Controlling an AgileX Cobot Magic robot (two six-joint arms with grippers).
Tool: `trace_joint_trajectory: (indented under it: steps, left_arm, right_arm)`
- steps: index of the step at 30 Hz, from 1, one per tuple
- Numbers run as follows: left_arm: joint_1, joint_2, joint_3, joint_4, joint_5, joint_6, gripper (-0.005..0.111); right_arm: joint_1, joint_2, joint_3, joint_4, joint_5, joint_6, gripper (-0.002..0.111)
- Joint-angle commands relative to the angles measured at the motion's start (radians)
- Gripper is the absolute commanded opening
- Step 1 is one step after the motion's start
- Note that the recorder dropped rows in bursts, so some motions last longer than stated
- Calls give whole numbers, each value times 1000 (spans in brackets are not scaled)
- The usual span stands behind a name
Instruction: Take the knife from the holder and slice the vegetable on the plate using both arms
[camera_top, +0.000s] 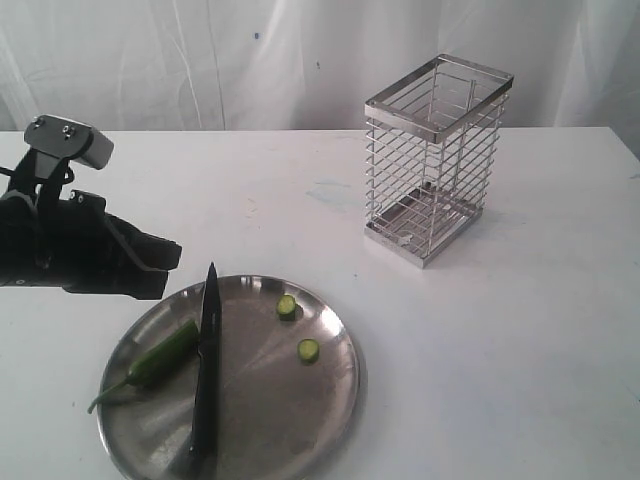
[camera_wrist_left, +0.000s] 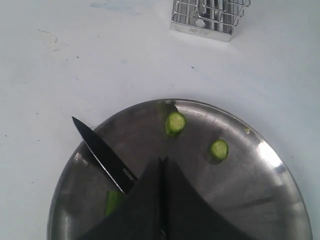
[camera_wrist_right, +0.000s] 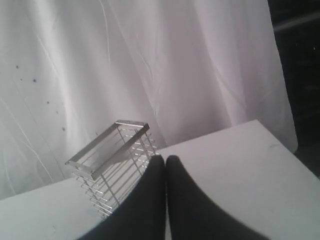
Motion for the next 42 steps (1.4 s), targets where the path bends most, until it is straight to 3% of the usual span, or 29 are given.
trace_joint_trajectory:
  steps: [1,4,9,14,20,23,25,27,42]
  left_arm:
    - [2,-11,4,-5,14,2,0]
    - [2,-11,4,-5,14,2,0]
    - [2,-11,4,-5,8,2,0]
    - [2,-12,4,-5,-15,2,0]
    - [2,-12,4,-5,-15,2,0]
    - [2,-12,4,-5,-15,2,0]
    - [2,-12,4,-5,-17,2,0]
    - [2,-12,4,-5,-17,2,0]
    - [2,-12,4,-5,-21,2,0]
  right_arm:
    - [-6,-79,8,-1,-7,5,0]
    - [-6,-122,8,-16,-32,5,0]
    - [-38,-189,64,-25,-353,-132,0]
    - [-41,-189,167,-124,-630,-97,0]
    - [-36,-189,386,-315,-476,246,0]
    - [-36,-189,521,-412,-509,409,0]
    - [-36,-189,545,-438,-549,412,0]
    - [-33,-189,545,-459,-418,385,0]
    - [-25,-189,545,-449,-453,341,0]
